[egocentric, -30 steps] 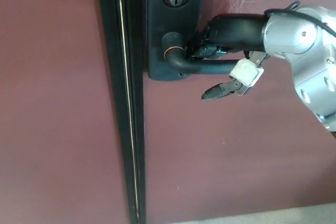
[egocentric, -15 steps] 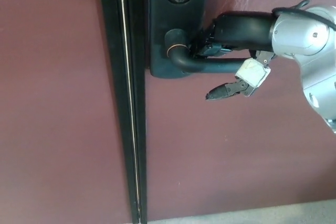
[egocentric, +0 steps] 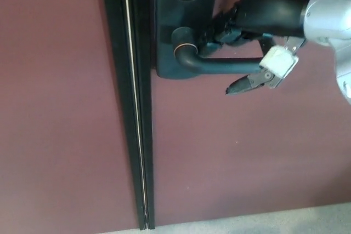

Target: The robot walks towards the door handle and put its right hand on it and twist the handle

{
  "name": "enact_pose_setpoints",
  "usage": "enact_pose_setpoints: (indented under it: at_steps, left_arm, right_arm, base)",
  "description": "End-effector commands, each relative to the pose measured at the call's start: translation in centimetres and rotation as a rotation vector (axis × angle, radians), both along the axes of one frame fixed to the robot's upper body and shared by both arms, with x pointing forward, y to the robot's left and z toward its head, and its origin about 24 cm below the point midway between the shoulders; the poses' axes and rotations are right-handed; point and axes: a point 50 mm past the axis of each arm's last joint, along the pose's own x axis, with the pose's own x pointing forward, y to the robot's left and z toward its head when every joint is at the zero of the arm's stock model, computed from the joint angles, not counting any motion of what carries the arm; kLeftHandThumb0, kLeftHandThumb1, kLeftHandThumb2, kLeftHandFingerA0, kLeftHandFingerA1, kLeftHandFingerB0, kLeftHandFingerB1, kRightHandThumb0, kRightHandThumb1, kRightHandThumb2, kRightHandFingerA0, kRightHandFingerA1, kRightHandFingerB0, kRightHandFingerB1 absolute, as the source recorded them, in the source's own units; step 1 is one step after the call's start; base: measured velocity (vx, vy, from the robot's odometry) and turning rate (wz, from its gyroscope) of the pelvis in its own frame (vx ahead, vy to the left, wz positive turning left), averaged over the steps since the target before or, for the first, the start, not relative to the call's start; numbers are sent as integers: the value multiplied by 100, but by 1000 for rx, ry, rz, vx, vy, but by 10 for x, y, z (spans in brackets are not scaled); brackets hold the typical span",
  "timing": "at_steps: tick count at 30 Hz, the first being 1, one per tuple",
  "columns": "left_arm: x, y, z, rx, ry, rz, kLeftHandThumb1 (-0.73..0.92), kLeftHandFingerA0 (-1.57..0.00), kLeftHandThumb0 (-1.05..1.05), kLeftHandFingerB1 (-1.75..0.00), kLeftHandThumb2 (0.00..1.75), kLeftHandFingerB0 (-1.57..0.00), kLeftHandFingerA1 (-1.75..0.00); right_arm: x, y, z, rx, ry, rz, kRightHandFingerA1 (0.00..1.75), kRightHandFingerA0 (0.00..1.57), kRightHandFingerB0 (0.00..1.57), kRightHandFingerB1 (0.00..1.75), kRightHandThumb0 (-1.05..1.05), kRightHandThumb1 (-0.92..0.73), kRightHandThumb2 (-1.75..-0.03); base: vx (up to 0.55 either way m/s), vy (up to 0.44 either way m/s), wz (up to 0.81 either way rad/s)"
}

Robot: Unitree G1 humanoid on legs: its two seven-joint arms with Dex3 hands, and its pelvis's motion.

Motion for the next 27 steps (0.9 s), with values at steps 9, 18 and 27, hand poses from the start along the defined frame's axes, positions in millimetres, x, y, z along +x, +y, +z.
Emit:
enact_pose_setpoints:
  at_steps: [9, 18, 27]
  left_arm:
    - [-10, 4, 0, 8, 37, -9, 47, -56, -42, -50, 76, -44, -56]
    - [-9, 2, -1, 12, 35, -13, 47, -55, -42, -49, 75, -42, -56]
    - [-4, 1, -1, -19, 22, 17, 57, -59, -34, -37, 57, -45, -46]
  right_arm:
    - [-13, -12, 40, 8, -148, -48, 23, 5, 16, 40, -70, -44, -77]
    - [-20, -16, 56, 51, -166, -67, 49, 1, 0, 45, -34, -26, -86]
    - [-58, -58, 102, 167, -183, 4, 51, 8, 6, 48, -31, -24, -86]
  base:
    - [0, 0, 0]
    - [0, 0, 0]
    - [0, 0, 0]
